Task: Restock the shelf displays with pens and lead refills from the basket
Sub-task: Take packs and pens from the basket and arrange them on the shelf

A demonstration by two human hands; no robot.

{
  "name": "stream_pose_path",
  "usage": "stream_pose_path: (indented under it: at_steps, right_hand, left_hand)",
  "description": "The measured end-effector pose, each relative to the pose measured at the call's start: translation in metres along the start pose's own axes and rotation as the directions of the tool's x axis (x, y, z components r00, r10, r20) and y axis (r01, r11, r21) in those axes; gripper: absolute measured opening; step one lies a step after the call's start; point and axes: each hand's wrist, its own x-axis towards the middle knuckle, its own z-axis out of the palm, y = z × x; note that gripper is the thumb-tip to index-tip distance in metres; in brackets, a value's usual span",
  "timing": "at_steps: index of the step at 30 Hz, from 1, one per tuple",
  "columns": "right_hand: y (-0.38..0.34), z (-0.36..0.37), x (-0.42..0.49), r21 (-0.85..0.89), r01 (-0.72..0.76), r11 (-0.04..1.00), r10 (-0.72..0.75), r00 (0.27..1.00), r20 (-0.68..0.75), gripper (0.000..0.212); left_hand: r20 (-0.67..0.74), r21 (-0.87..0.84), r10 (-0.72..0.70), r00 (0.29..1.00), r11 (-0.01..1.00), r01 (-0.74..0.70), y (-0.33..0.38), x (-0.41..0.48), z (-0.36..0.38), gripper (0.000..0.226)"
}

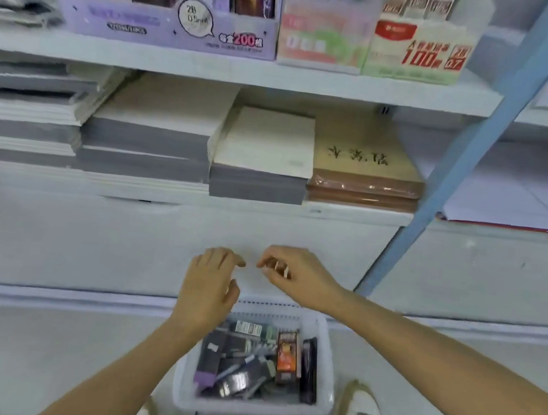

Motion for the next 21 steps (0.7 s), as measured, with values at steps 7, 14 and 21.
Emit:
stream_pose_path:
  at_steps: [7, 14, 21]
  right_hand:
    - [0.089, 0.134, -0.029, -0.135, -0.338, 0.931, 0.362, 0.825, 0.434, 0.024]
    - [0.114, 0.189, -0.053, -0.284, -0.307, 0.908, 0.403, 0.824, 0.399, 0.044]
    - [0.118, 0.160, -0.039, 0.141, -0.447, 0.883, 0.344, 0.822, 0.454, 0.011]
  left_hand:
    - [0.474, 0.142, -0.236, 0.848, 0.971, 0.191, -0.066, -0.090, 0.081, 0.054]
    - [0.541, 0.198, -0.244, 0.805, 0.967, 0.160, -0.083, -0.118, 0.105, 0.057]
    - [0.389, -0.051, -0.083, 0.917, 0.993, 0.111, -0.066, -0.098, 0.109, 0.048]
